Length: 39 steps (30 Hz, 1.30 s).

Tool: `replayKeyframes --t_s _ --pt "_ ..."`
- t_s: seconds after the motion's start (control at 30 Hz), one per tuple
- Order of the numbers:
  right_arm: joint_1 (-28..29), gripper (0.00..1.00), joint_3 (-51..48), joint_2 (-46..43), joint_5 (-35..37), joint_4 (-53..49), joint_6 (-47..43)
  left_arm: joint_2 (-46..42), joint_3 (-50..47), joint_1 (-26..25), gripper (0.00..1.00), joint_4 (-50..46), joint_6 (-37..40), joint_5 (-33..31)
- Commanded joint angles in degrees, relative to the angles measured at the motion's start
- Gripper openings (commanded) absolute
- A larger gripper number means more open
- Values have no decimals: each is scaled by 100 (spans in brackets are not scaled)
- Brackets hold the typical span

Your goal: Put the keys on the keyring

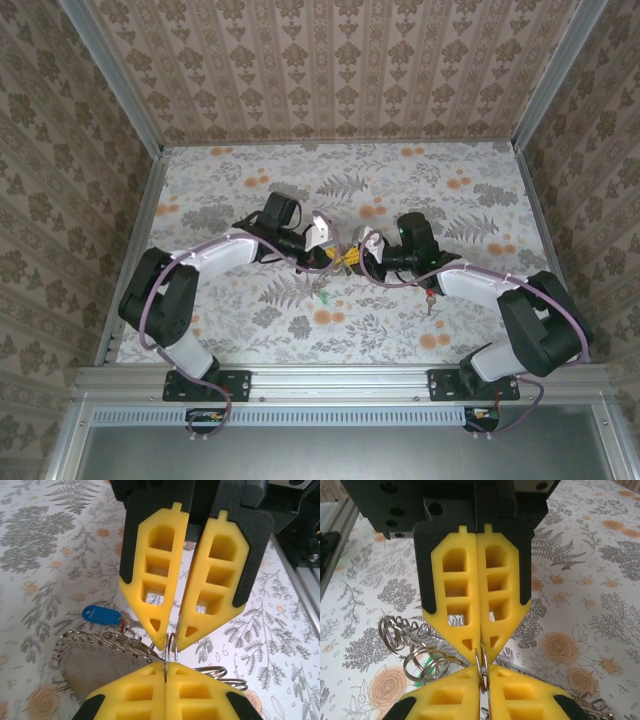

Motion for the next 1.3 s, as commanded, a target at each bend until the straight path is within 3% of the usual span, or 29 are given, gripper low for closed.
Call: replayKeyframes --t_s 0.0,0.6,1.03,1.27 --pt "151 16 301 -164 391 -819 -552 -400 -71 -21 0 172 -74 -391" --pt "304 20 400 -243 614 -268 -459 -531 173 -100 0 -497 217 -492" --pt "426 8 702 -40 265 -833 -689 -486 265 -100 0 -607 231 -401" --pt "461 0 675 24 370 -644 -598 -457 283 -59 0 -566 191 -350"
